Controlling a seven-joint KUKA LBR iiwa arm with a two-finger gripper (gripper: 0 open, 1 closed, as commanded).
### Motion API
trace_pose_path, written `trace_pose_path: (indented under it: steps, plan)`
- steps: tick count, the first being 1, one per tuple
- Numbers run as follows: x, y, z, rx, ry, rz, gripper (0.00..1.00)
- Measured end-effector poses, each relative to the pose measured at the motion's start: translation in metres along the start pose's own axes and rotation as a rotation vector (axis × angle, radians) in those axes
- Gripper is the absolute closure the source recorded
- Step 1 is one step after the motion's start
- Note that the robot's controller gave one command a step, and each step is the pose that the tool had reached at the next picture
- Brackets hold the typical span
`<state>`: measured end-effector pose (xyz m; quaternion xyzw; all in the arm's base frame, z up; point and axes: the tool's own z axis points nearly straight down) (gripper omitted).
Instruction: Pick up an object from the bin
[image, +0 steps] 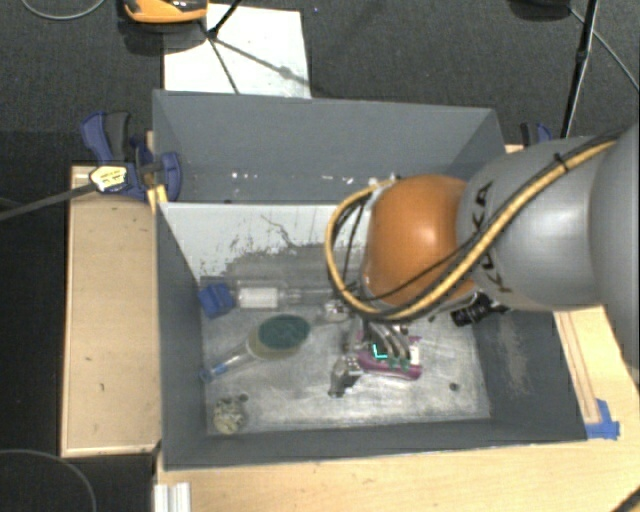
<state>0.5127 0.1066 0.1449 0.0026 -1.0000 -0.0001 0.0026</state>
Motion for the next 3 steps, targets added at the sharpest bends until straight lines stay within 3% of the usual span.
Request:
trace_pose_path:
  steps: [1,2,3]
  plan:
    - [-0.026,0.125,0.067,-0.004,-0.011,-0.185,0.00]
    - [-0.027,0.119,0.065,0.002,-0.010,-0.173,1.00]
    - [-0.024,0.125,-0.056,-0.002,-0.016,-0.274,1.00]
